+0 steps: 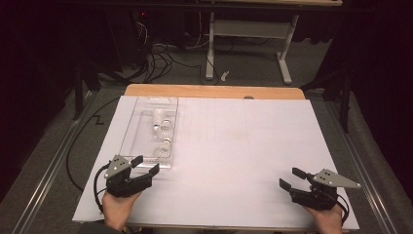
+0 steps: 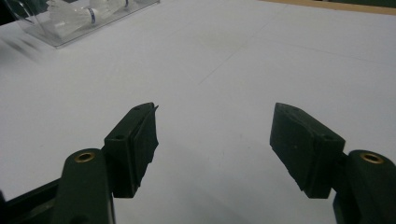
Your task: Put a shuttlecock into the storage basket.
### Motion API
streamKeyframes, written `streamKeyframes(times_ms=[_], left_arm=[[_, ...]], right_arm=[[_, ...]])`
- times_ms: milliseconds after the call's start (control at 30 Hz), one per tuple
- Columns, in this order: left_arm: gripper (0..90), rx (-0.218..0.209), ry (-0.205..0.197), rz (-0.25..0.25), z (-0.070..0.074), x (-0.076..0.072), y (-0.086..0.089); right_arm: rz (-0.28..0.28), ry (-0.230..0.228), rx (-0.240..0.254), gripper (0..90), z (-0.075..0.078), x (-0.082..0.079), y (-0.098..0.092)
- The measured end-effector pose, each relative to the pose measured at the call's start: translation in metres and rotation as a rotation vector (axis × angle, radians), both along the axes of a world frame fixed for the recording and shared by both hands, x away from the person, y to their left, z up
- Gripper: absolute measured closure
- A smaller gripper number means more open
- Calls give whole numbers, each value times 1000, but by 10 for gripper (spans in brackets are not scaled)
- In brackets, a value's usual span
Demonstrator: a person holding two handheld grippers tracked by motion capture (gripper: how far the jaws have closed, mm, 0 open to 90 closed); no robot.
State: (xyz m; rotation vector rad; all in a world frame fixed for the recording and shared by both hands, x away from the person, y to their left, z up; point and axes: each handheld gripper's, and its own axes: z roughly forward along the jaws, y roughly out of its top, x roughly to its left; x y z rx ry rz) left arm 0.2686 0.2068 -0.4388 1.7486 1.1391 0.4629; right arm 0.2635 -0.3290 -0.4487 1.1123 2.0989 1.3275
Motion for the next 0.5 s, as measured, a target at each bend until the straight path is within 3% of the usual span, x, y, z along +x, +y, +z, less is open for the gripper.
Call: streamKeyframes(times_ms=[500], left_arm=[[314,-3,16,3,-5,1,0]], right_arm=[[0,0,-1,323,0,0,0]])
